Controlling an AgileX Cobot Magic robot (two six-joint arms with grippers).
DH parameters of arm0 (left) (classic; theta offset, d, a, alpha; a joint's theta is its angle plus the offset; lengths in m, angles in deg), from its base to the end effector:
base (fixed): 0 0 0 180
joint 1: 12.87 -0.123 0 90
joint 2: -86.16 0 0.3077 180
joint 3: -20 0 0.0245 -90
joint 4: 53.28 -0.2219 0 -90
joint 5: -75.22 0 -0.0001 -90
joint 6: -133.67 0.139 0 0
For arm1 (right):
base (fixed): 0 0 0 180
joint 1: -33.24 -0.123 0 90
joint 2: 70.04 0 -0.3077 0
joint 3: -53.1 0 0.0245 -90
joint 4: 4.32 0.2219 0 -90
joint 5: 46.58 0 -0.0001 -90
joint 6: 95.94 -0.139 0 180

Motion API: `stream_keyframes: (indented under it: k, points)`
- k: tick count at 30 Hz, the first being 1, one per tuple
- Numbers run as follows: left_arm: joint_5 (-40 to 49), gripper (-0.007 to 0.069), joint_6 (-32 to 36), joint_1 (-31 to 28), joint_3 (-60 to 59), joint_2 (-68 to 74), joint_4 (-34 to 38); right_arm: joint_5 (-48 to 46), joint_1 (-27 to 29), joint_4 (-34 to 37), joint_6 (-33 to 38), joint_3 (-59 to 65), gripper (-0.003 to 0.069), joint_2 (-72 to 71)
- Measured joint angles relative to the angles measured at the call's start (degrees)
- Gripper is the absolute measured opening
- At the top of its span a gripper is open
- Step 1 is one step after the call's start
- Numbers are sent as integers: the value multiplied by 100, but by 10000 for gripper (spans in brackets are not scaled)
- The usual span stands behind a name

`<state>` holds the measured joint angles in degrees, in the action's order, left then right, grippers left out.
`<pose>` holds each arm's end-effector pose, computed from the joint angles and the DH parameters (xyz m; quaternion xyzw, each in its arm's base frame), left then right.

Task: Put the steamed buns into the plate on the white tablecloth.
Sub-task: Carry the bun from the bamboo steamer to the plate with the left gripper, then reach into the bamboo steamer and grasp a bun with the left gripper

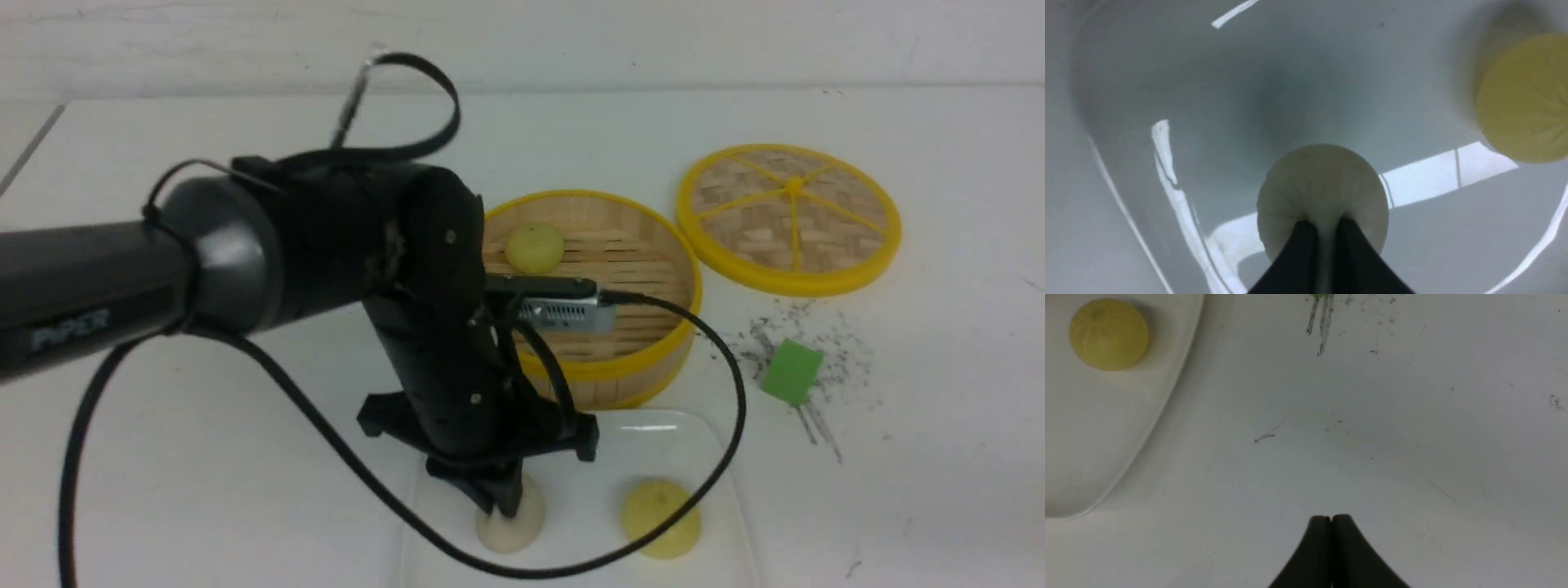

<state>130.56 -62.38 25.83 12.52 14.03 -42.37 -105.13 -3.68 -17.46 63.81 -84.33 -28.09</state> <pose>0.2430 -0.2224 0.2077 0.1482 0.9822 -0.1103 0.0339 0.0744 0.0222 0.2662 -0.1620 0.9286 0.0526 0.3296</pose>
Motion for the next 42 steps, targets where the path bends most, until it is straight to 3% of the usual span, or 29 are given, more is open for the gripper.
stream_keyframes:
  k: [3,11,16,24,32,39,42]
  points:
    - [-72,139,-16,28,-8,148,0,0,0,0,0,0,12,0]
    - [307,424,-53,34,930,166,-52,150,0,0,0,0,21,0]
    - [764,486,-418,-127,2225,491,-446,481,0,0,0,0,27,0]
    - [1236,494,-757,-1019,4891,2341,-609,887,0,-70,-4,16,30,0]
    - [1310,467,-752,-1141,6497,3599,-541,953,0,-146,-4,182,32,0]
    - [1239,356,-675,-1089,6725,4075,-714,973,0,-214,-4,231,41,0]
    - [1250,189,-368,-1052,6745,4092,-791,984,0,-241,-4,231,46,0]
